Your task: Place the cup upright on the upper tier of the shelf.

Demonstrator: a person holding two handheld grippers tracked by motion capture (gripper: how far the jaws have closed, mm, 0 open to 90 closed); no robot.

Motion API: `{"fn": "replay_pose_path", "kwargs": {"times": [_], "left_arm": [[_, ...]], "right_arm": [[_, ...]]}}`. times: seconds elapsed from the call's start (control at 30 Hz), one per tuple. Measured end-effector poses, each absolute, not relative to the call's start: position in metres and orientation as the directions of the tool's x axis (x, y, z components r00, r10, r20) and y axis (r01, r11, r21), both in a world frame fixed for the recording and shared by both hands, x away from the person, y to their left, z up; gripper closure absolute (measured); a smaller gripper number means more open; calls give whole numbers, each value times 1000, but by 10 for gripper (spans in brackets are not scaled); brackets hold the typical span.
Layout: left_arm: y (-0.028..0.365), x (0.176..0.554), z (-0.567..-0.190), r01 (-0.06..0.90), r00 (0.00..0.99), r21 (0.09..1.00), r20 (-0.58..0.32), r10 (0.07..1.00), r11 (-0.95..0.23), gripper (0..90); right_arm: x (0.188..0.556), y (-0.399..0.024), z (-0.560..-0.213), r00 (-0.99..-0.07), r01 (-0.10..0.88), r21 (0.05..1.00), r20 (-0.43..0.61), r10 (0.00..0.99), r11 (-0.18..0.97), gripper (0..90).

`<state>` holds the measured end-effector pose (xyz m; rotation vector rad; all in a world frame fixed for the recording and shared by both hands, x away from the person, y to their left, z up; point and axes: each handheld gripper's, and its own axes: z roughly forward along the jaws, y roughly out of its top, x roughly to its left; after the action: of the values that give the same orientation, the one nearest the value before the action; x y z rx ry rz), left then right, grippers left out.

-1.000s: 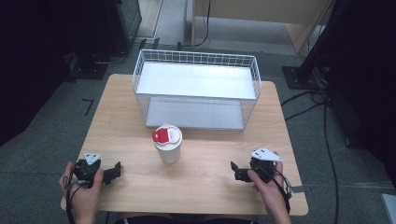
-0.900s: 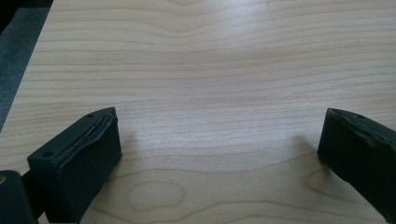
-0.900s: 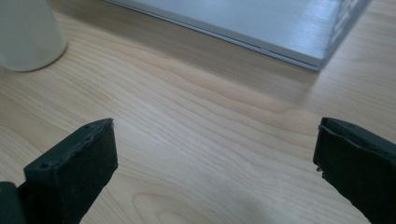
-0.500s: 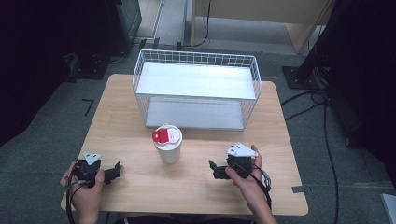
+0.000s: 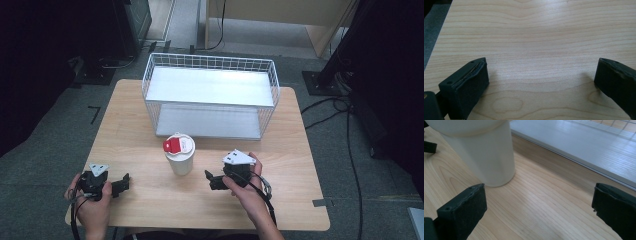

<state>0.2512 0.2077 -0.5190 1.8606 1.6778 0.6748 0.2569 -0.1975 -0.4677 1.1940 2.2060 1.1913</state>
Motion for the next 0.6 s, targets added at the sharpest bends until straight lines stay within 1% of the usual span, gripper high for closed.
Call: {"fn": "replay_pose_path", "kwargs": {"times": [0.6], "left_arm": [[208, 251, -519, 724, 100, 685, 11, 995, -80, 0]], "right_arm": [[264, -154, -468, -631, 483, 833, 117, 767, 270, 2]]}}
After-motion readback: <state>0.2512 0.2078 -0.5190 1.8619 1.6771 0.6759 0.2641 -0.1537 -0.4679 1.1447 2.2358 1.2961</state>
